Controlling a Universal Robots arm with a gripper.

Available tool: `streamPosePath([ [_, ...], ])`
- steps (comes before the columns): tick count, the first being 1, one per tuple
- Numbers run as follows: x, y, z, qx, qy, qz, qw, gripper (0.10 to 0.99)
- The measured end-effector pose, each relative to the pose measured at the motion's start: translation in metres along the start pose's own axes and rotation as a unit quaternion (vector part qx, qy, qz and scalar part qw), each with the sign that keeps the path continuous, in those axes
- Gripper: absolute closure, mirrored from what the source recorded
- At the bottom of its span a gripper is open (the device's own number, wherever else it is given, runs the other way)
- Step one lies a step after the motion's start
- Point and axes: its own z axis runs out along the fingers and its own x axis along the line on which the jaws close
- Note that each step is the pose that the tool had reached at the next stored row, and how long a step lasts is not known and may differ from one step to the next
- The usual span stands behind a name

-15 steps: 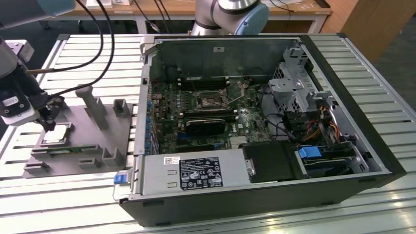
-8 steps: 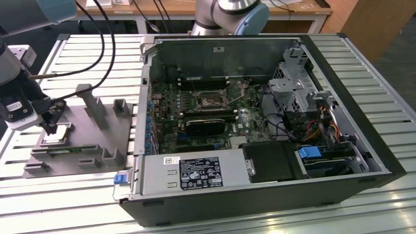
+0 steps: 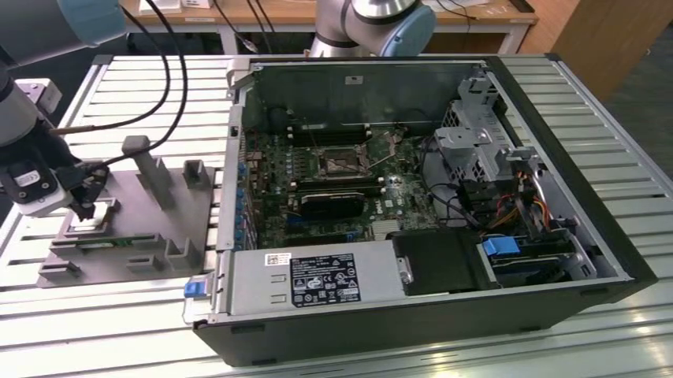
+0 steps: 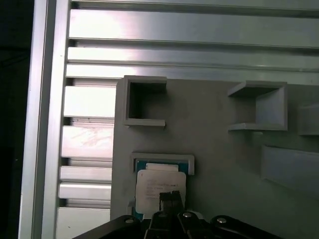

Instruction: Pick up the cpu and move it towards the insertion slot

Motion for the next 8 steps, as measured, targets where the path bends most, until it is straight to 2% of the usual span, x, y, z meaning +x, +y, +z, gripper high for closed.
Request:
streamPosePath([
  [8, 0.0015, -0.0002, 0.0048, -0.0015, -0.0001, 0.000, 1.0000, 0.984],
])
